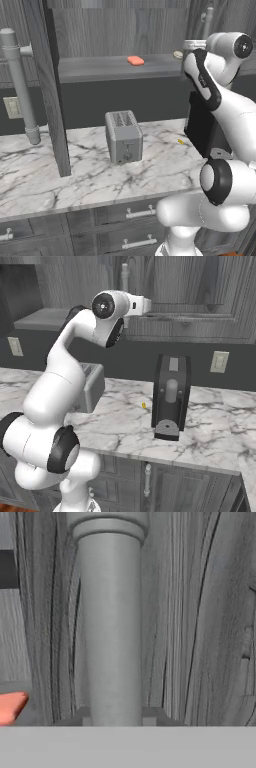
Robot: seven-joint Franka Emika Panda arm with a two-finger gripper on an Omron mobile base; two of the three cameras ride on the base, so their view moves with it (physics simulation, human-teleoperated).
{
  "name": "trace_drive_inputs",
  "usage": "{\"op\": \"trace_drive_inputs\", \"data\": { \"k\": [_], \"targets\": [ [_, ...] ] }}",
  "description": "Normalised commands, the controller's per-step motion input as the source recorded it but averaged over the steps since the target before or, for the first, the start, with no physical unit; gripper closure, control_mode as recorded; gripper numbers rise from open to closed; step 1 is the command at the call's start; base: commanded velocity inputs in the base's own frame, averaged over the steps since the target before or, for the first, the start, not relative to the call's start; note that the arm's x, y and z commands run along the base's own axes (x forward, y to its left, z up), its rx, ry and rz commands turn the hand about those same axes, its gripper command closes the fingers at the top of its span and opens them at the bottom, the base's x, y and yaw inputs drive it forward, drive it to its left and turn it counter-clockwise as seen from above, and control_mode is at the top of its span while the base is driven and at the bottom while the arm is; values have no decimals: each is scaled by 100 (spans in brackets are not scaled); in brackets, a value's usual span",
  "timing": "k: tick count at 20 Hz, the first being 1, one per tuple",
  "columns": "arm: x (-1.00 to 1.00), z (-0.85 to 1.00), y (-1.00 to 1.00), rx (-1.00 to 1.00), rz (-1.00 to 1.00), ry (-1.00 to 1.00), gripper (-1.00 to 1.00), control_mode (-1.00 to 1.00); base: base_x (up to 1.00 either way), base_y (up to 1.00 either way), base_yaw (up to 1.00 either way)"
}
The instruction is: Pick the bar soap and dish brush from the cabinet and place them on the counter.
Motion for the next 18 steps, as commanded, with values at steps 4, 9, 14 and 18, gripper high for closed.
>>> {"op": "trace_drive_inputs", "data": {
  "k": [4, 9, 14, 18],
  "targets": [
    [-32, 0, -20, -5, 0, 17, 100, -100, 0, 0, 0],
    [-36, -1, -29, -3, 0, 12, 100, -100, 0, 0, 0],
    [-44, -18, -43, 0, 0, 1, 100, -100, 0, 0, 0],
    [-51, -24, -50, 0, 0, 0, 100, -100, 0, 0, 0]
  ]
}}
